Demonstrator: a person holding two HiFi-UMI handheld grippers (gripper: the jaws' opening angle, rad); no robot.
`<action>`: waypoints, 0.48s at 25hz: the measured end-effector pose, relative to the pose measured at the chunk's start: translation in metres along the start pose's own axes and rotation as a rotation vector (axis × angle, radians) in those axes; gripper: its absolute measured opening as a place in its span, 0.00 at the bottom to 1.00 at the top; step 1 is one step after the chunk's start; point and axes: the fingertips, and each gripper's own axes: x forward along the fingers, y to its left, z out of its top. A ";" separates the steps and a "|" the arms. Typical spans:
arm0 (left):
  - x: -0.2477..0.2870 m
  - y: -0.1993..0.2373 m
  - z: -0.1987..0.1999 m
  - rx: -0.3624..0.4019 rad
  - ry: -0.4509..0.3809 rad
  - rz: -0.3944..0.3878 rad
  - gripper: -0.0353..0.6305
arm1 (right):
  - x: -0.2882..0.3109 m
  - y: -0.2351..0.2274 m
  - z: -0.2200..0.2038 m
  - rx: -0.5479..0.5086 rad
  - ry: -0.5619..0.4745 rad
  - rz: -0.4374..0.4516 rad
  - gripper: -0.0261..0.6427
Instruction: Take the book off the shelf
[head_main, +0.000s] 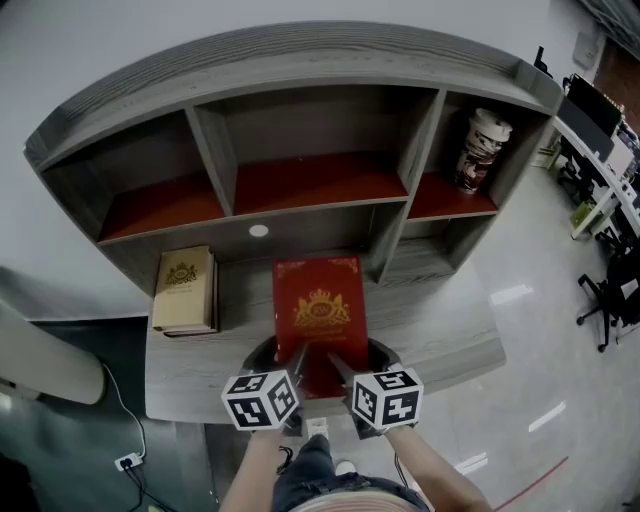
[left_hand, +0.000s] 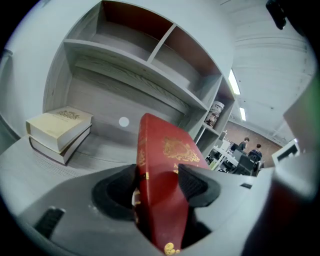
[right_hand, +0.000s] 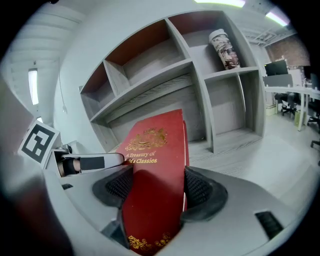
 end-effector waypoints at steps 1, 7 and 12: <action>-0.003 -0.002 -0.001 0.002 -0.003 -0.002 0.43 | -0.003 0.001 -0.001 -0.001 -0.004 0.001 0.51; -0.024 -0.014 -0.008 0.007 -0.034 -0.001 0.43 | -0.025 0.008 -0.006 -0.021 -0.029 0.015 0.51; -0.043 -0.024 -0.013 0.017 -0.063 0.001 0.43 | -0.044 0.015 -0.008 -0.044 -0.062 0.025 0.50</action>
